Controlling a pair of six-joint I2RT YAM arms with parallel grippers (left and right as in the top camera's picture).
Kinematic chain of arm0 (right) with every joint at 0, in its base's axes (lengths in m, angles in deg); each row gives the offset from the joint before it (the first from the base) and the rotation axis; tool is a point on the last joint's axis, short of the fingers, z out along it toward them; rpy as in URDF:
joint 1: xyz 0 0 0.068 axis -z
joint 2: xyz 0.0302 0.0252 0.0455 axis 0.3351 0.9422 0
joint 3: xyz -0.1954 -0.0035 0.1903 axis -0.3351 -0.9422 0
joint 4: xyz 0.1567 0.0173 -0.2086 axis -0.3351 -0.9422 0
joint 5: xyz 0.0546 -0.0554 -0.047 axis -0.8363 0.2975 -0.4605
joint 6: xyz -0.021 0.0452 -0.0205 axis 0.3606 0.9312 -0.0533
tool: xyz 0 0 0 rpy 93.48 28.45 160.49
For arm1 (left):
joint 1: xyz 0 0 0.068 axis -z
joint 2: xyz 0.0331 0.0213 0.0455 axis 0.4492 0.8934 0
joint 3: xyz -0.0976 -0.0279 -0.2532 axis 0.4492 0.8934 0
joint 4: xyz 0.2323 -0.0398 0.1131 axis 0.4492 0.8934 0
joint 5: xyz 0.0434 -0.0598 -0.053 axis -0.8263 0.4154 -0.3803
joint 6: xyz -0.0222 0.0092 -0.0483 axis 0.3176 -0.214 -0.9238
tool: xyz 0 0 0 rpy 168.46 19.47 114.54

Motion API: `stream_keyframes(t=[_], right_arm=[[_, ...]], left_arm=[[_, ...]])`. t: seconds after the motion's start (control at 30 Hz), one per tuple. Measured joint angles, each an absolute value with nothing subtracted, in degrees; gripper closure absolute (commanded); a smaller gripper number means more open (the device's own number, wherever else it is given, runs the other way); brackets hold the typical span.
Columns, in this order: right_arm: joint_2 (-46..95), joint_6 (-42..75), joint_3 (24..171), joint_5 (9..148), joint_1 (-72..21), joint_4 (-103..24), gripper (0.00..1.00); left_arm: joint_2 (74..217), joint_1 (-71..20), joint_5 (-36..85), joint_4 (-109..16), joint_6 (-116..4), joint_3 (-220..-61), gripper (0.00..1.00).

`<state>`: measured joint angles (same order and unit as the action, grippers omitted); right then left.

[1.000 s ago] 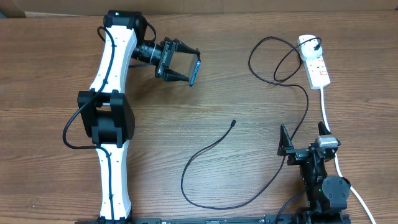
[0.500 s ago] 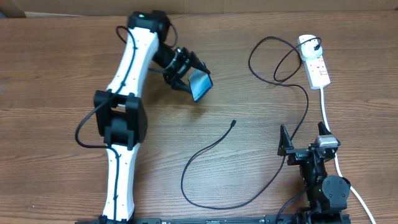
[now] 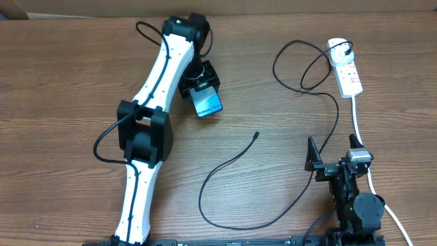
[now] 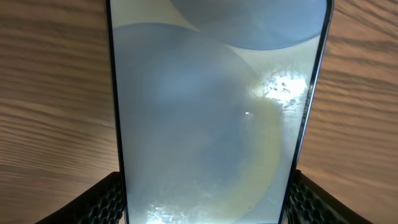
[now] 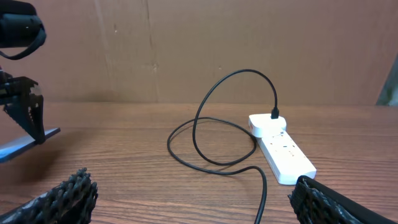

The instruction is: Plug charger to phone and switch on socket

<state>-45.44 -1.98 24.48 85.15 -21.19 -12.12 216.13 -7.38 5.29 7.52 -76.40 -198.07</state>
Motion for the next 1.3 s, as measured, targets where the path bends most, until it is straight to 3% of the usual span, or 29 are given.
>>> stream_keyframes(t=[0.5,1.3], right_arm=[[-45.44,-2.00,24.48,85.17,-21.19,-12.14,0.00],[-45.44,-2.00,24.48,85.12,-21.19,-12.10,0.00]], left_arm=[[216.13,3.59,-10.16,5.64,-76.40,-198.07,0.33],[216.13,3.61,-12.06,4.51,-76.33,-197.96,0.32]])
